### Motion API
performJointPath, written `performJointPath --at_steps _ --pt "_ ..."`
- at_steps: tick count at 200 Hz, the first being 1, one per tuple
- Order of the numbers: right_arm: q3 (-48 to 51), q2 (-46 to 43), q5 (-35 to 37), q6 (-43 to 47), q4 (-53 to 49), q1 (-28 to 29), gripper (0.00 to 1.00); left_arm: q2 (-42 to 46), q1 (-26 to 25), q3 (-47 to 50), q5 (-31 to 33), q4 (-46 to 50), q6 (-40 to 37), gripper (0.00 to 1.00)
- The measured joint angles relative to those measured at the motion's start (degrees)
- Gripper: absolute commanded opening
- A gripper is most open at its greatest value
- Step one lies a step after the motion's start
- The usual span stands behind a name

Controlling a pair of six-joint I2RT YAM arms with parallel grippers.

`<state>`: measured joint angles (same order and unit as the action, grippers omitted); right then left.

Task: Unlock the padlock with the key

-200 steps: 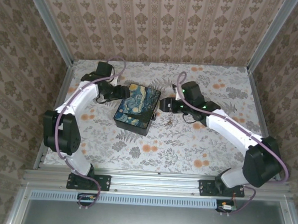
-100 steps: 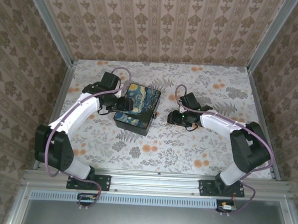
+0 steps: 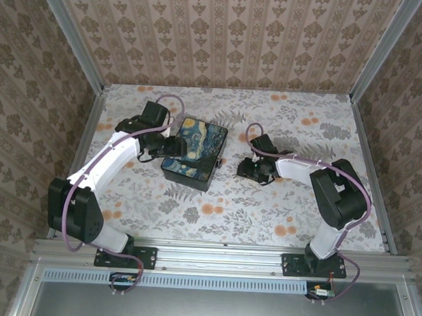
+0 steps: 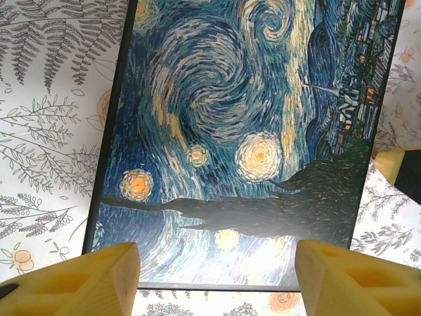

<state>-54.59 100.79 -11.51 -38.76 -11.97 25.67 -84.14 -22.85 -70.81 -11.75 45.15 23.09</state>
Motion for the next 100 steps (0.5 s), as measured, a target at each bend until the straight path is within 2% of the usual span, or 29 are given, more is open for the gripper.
performJointPath --at_steps 68,100 --pt "-3.67 2.47 2.14 -0.76 -4.39 0.66 0.31 2.54 0.0 0.02 0.7 0.98 -0.24 0.64" --pt "-4.74 3.06 3.21 -0.74 -5.51 1.33 0.33 2.69 0.0 0.17 0.68 1.01 -0.44 0.64"
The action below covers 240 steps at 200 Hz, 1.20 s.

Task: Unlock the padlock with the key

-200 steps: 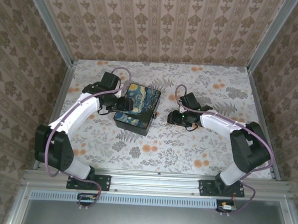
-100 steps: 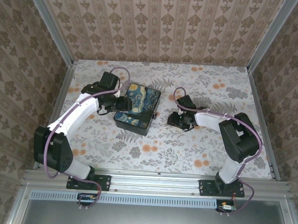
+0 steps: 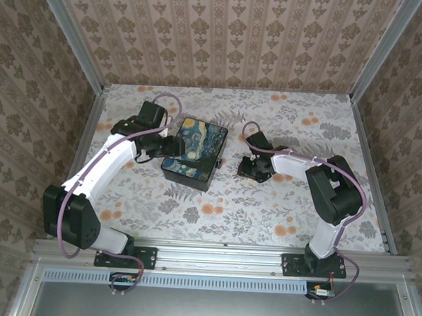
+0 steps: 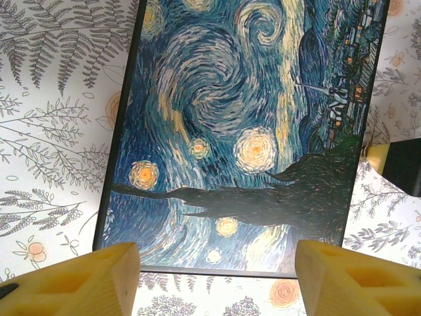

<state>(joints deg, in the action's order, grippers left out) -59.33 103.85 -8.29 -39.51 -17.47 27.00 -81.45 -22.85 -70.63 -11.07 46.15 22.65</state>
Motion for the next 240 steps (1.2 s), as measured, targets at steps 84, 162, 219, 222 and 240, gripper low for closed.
performJointPath --at_steps 84,162,219,222,240 --pt "-5.01 2.58 5.57 0.09 -5.81 2.69 0.28 0.0 0.13 0.63 -0.02 0.13 -0.44 0.64" --pt "-4.13 2.78 6.58 0.2 -1.86 3.5 0.16 1.44 0.81 2.03 -0.07 0.09 -0.46 0.64" --pt "-0.48 2.73 5.05 0.5 10.69 4.17 0.03 1.46 0.33 2.03 -0.26 0.13 -0.85 0.64" --pt "-0.17 2.58 5.05 0.55 11.15 4.17 0.02 1.46 0.22 2.03 -0.24 0.15 -0.85 0.64" --pt "1.99 1.42 4.94 1.09 13.57 4.13 0.0 1.46 -1.42 2.01 -0.31 0.13 -0.83 0.64"
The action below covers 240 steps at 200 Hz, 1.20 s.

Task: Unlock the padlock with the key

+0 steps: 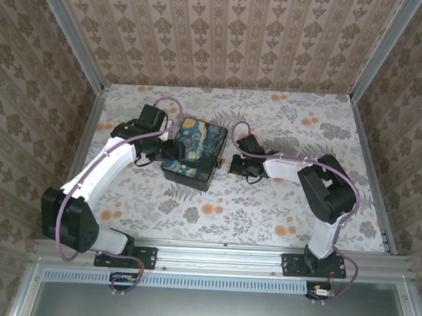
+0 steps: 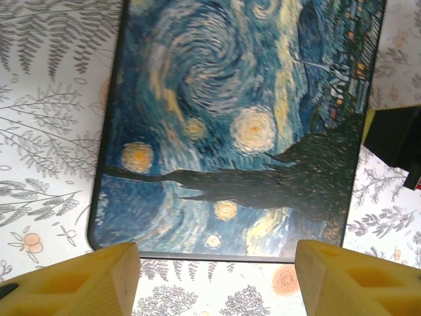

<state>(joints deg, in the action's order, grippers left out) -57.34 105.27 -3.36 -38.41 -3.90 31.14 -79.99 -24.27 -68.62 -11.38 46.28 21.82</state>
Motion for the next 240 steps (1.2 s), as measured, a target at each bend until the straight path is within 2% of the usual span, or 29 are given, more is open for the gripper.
performJointPath --at_steps 67,142,192,240 --pt "9.09 -8.15 -5.09 4.9 1.99 -4.5 0.0 -2.82 -8.94 -1.88 -1.44 -2.4 2.84 0.64" --pt "9.57 -17.22 -12.52 10.69 -1.07 -5.92 0.0 -12.07 -16.24 -4.92 -6.75 -14.23 14.34 0.62" --pt "9.86 -24.15 -18.29 11.78 -3.58 -6.14 0.0 -14.43 -16.09 -3.87 -9.35 -24.11 25.92 0.62" --pt "9.73 -31.01 -23.98 11.5 -3.21 -6.1 0.0 -14.43 -13.88 -1.62 -12.24 -32.11 42.03 0.63"
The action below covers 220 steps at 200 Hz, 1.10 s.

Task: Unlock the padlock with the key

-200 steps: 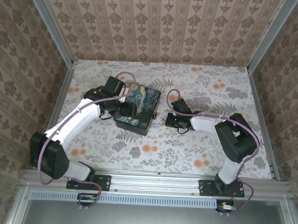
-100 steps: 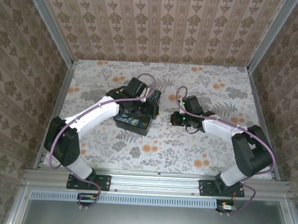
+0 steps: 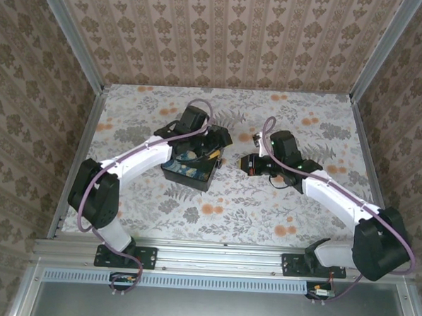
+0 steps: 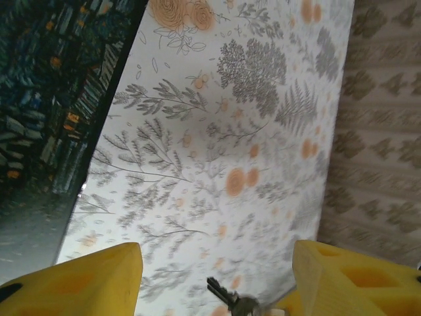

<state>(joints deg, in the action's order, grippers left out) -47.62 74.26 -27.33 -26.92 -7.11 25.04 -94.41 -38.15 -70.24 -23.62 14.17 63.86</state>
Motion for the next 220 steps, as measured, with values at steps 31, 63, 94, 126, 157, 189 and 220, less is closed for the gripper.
performJointPath --at_steps 31,63,94,126,157,189,220 --pt "-0.02 -0.44 -1.6 -1.64 3.13 0.79 0.0 0.0 0.04 2.6 -2.8 -3.82 10.32 0.64" --pt "-0.09 -0.39 -1.6 -3.74 7.19 1.99 0.0 0.17 0.0 3.41 -5.49 -6.6 17.73 0.69" --pt "-1.38 0.85 -0.94 -4.9 10.14 3.54 0.0 0.42 0.0 4.94 -7.19 -8.52 22.58 0.7" --pt "-2.43 2.8 0.9 -5.03 12.13 5.18 0.0 0.92 0.02 5.7 -8.17 -9.73 25.57 0.68" --pt "-2.6 4.2 1.92 -5.03 13.7 5.62 0.0 2.19 0.46 6.6 -8.52 -11.1 27.54 0.59" --pt "-2.6 4.46 2.47 -5.05 14.27 5.64 0.0 3.04 1.66 8.35 -8.7 -12.07 28.39 0.45" --pt "-2.69 4.76 2.51 -5.07 14.51 5.99 0.0 4.28 3.02 9.86 -8.48 -12.07 28.17 0.34"
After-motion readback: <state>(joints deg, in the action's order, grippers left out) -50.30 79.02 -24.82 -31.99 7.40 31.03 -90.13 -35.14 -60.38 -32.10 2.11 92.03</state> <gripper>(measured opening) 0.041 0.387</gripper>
